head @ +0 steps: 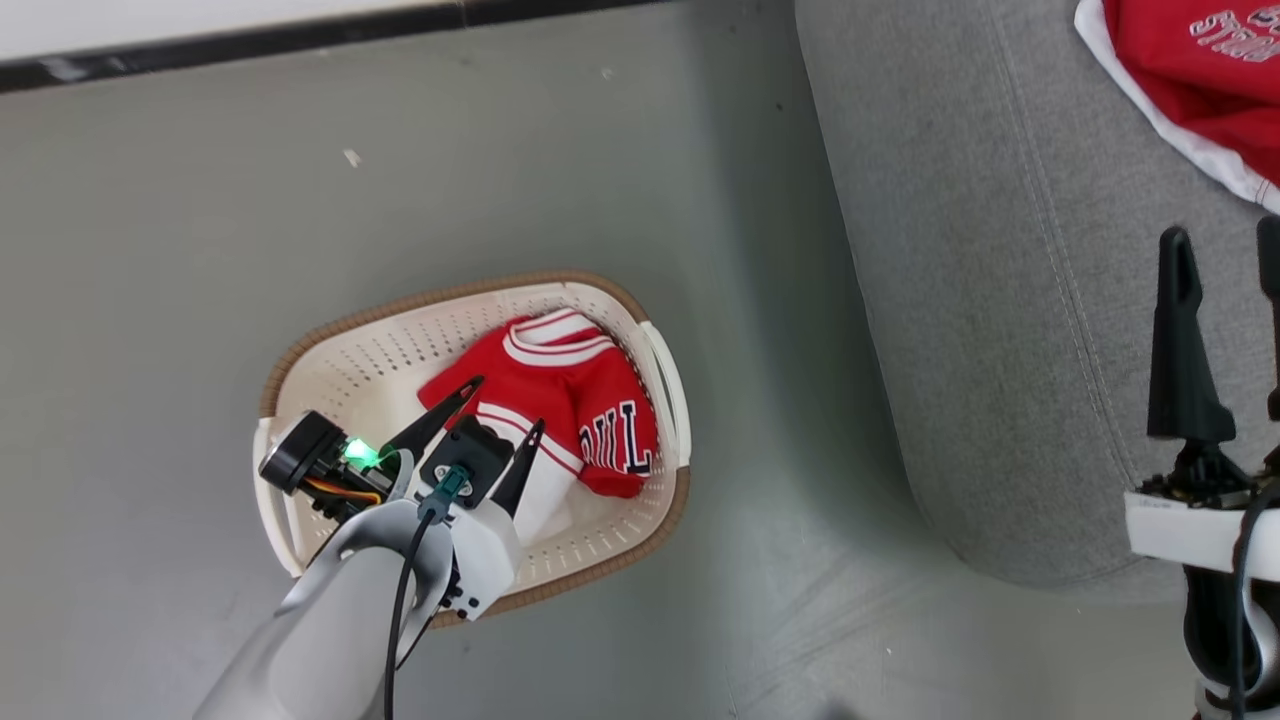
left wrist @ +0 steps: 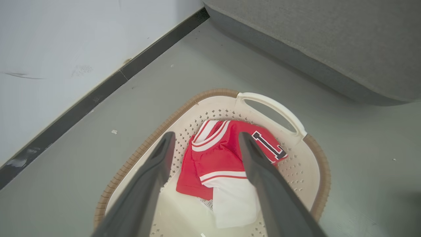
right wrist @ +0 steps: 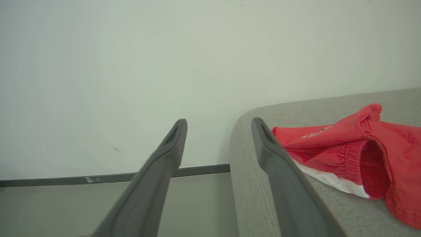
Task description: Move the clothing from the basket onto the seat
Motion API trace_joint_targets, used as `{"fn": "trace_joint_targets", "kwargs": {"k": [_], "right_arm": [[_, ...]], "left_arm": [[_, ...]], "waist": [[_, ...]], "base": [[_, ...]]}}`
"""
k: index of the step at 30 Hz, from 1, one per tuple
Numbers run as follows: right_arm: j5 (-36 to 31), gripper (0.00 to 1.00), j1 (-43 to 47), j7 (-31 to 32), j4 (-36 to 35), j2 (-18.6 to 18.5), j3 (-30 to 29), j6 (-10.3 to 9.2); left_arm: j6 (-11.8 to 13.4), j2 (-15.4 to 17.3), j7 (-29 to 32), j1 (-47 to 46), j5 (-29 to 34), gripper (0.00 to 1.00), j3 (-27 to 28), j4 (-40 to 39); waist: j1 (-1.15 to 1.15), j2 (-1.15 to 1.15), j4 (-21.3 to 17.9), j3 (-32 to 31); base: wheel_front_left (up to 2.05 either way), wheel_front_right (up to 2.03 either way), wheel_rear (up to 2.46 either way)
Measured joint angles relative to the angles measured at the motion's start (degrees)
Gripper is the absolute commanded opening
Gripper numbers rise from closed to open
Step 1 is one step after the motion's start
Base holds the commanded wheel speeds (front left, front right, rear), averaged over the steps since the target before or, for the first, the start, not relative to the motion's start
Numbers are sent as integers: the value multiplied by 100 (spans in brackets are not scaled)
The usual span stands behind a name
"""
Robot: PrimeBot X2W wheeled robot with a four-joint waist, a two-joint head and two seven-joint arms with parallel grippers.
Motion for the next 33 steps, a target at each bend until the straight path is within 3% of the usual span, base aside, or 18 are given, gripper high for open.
{"fn": "trace_joint_targets", "kwargs": {"k": [19, 33], "right_arm": [[303, 100, -695, 0, -196, 65, -110, 0], [503, 100, -1245, 0, -218, 115, -80, 0]], "left_arm": [[-38, 60, 130, -1004, 430, 100, -220, 1043], [92, 238, 123, -1622, 743, 100, -246, 1483]], "waist": [[0, 0, -514, 1165], [0, 0, -828, 1861]], "base": [[0, 0, 0], [0, 0, 0]]}}
